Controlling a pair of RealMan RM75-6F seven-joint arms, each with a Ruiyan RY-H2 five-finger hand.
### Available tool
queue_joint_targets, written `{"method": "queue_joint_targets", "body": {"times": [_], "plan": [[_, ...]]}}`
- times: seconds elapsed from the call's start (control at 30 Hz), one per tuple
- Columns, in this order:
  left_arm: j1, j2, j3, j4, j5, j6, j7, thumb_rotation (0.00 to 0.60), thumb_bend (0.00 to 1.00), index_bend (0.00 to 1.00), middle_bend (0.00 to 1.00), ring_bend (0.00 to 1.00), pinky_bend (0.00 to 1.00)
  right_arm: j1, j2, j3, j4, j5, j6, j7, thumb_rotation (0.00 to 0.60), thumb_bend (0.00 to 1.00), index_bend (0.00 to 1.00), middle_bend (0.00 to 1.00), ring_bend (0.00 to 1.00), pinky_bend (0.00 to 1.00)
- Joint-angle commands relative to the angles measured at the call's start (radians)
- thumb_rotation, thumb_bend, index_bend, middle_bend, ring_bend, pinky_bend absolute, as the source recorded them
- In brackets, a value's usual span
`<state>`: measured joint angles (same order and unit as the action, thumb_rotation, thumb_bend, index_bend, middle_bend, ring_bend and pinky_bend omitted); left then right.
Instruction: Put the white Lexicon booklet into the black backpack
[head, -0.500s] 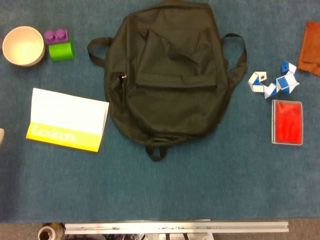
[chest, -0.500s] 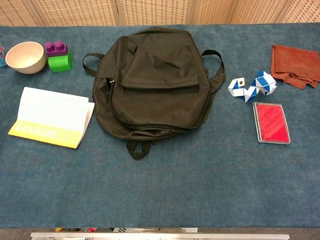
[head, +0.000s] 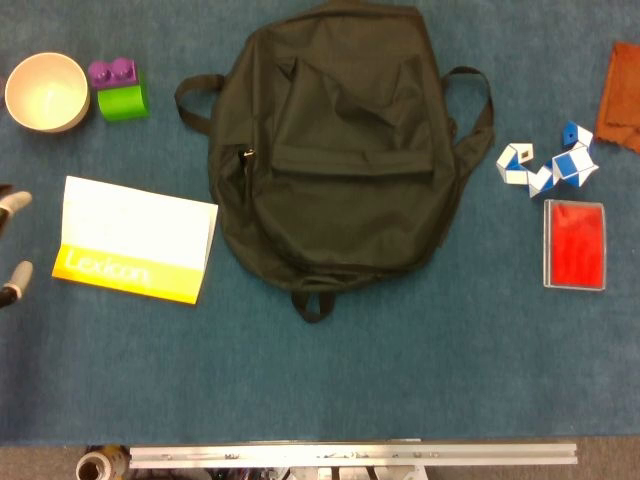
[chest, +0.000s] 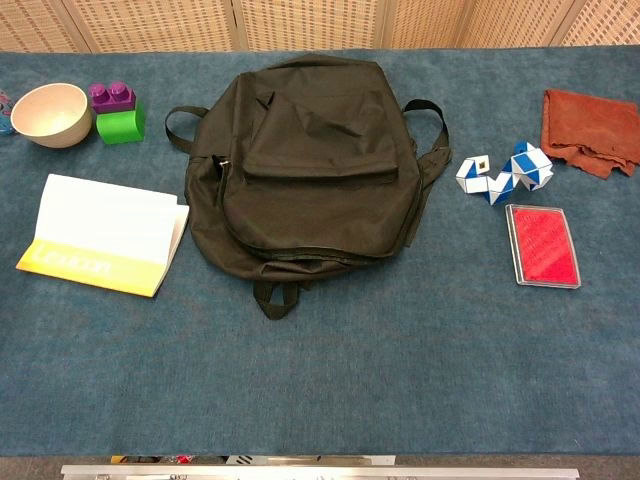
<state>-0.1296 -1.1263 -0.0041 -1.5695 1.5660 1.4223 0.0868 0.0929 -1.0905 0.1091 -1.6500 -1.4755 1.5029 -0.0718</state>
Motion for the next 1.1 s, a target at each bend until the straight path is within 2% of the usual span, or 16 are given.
{"method": "queue_joint_targets", "body": {"times": [0.03, 0.33, 0.67, 0.8, 1.1], "plan": [[-0.032, 0.002, 0.021, 0.028, 0.040, -0.042, -0.014, 0.600, 0.29, 0.20, 0.19, 0.17, 0.23, 0.002, 0.004, 0.006, -0.007, -0.001, 0.006, -0.002, 0.600, 0.19, 0.19, 0.32, 0.27, 0.40], [-0.124, -0.030, 0.064, 0.096, 0.088, -0.203, -0.002, 0.600, 0.29, 0.17, 0.16, 0.15, 0.20, 0.006, -0.004, -0.008, -0.009, -0.016, -0.005, -0.008, 0.600, 0.19, 0.19, 0.32, 0.27, 0.40], [-0.226, -0.043, 0.093, 0.084, 0.028, -0.444, 0.080, 0.600, 0.29, 0.05, 0.07, 0.07, 0.16, 0.003, -0.019, -0.017, 0.006, -0.023, -0.003, -0.003, 0.600, 0.19, 0.19, 0.32, 0.27, 0.40], [-0.245, -0.069, 0.090, 0.096, -0.001, -0.485, 0.088, 0.600, 0.25, 0.00, 0.03, 0.03, 0.14, 0.004, -0.023, -0.020, 0.009, -0.025, -0.008, -0.004, 0.600, 0.19, 0.19, 0.32, 0.27, 0.40], [-0.278, -0.112, 0.089, 0.133, -0.043, -0.537, 0.106, 0.600, 0.24, 0.00, 0.03, 0.03, 0.14, 0.005, -0.029, -0.024, 0.017, -0.022, -0.016, -0.001, 0.600, 0.19, 0.19, 0.32, 0.27, 0.40]]}}
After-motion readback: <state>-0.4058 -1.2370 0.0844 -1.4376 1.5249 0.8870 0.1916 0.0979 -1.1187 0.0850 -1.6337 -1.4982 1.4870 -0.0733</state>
